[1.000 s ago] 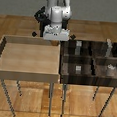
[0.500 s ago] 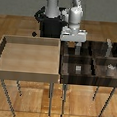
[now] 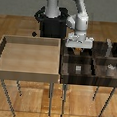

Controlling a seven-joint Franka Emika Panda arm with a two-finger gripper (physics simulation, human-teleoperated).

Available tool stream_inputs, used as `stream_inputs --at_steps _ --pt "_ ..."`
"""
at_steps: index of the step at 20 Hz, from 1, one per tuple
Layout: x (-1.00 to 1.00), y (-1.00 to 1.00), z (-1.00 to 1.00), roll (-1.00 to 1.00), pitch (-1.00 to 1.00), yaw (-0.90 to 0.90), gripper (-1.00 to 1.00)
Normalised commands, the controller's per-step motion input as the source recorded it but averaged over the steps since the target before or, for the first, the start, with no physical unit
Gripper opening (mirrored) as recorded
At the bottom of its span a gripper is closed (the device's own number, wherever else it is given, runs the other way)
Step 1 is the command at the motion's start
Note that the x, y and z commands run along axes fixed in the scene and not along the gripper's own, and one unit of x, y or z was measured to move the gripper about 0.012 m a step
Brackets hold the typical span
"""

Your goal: Place the loaf of bread into the appropriate compartment.

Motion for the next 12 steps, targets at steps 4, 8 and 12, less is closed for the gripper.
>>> stream_inputs --at_steps 4,8,12 --pt "1.0 0.0 0.0 0.0 0.0 0.0 -1.0" --pt "0.0 0.0 0.0 0.0 0.0 0.0 1.0" --pt "0.0 0.0 0.0 0.0 0.0 0.0 1.0"
